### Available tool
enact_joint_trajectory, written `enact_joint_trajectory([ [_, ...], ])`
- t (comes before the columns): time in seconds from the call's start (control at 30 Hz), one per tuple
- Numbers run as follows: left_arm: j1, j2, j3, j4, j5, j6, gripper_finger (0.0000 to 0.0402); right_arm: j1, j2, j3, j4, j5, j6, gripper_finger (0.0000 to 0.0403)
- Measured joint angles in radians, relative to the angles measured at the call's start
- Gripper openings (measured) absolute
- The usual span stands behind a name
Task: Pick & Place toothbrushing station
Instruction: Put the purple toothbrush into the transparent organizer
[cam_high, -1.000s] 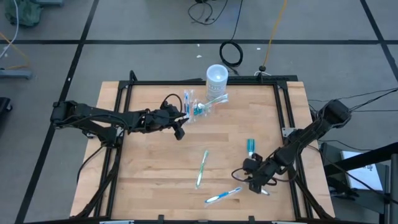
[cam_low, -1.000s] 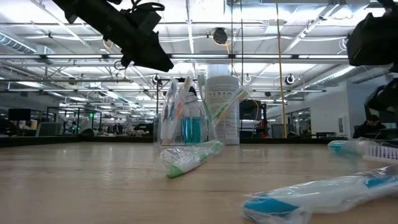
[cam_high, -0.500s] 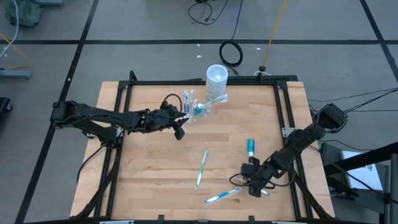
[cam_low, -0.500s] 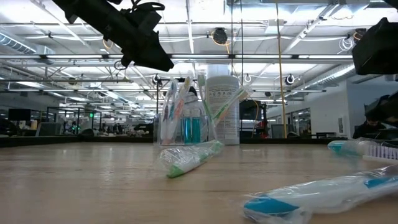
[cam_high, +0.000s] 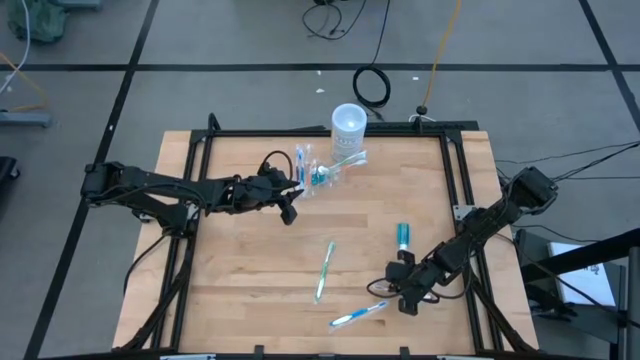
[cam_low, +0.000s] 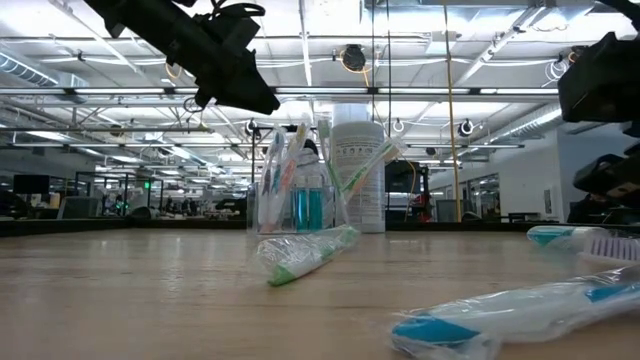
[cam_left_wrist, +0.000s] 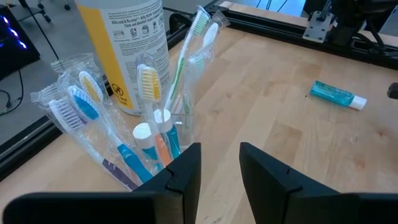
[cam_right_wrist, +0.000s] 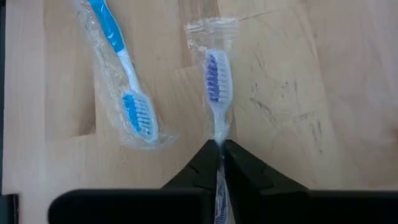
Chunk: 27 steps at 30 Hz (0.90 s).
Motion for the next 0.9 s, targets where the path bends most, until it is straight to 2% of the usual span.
enact_joint_trajectory([
  [0.13,0.000,0.000,0.000,0.000,0.000,-0.001,0.0118,-0.002,-0.014,-0.001,-0.007,0.024,-0.046,0.0005],
  [0.3,0.000,0.000,0.000,0.000,0.000,-0.001,0.0118,-0.013,-0.097,-0.003,-0.014,0.138,-0.135,0.0002],
  [0.47,0.000,0.000,0.000,0.009,0.000,-0.001,0.0118,-0.046,-0.202,-0.003,-0.013,0.254,-0.307,0.0001],
  [0.73,0.000,0.000,0.000,0.041,0.000,-0.001,0.0118,-0.158,-0.340,-0.002,0.001,0.336,-0.579,0.0000],
  [0.9,0.000,0.000,0.000,0.043,0.000,0.000,0.0118,-0.268,-0.418,-0.002,0.103,0.374,-0.738,0.0000],
])
